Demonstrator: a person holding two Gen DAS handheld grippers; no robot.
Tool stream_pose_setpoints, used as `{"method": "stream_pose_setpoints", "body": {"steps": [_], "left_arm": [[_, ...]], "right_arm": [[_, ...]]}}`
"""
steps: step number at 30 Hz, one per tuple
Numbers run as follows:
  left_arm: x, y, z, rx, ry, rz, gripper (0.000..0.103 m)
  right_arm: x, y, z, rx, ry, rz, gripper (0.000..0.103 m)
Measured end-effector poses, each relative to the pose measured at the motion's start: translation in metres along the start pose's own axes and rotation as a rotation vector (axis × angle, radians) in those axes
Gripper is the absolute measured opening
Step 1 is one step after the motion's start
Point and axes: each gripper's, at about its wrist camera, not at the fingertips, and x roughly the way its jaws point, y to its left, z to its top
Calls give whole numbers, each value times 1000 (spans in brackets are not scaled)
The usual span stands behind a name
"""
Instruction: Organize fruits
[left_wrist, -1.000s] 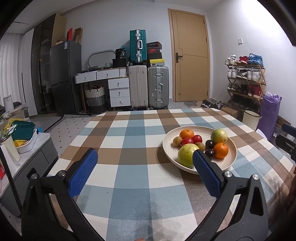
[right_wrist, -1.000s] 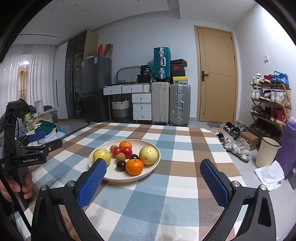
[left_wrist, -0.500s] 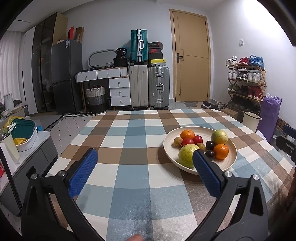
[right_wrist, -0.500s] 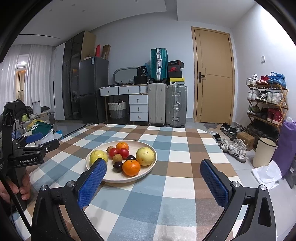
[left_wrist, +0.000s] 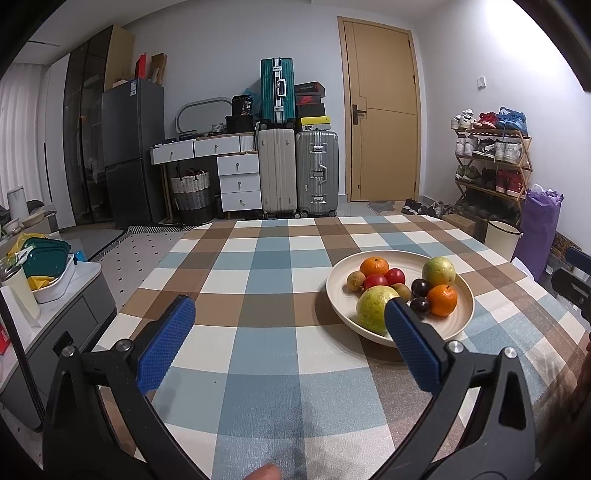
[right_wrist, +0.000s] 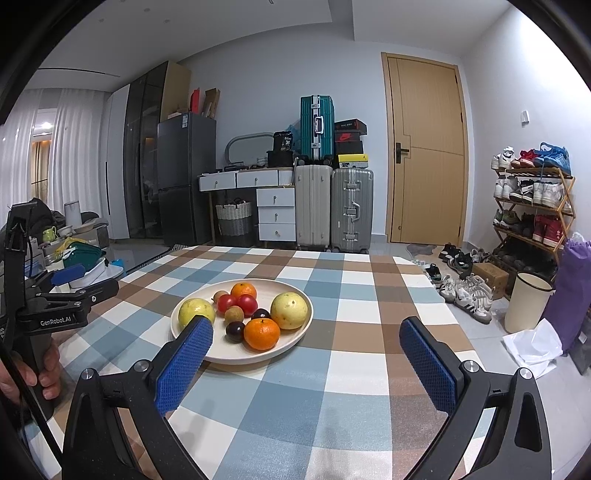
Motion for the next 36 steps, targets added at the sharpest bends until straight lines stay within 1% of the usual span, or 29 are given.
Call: {"method": "stream_pose_setpoints", "body": {"steps": [31,34,36], "left_arm": [[0,0,-1,4,7,3,102],[-3,4,-5,-11,-1,36,102],[-4,8,-8,-21,-4,38,102]], "right_arm": [[0,0,0,1,2,-1,103],[0,0,0,1,2,-1,103],[0,0,0,1,2,-1,103]]}}
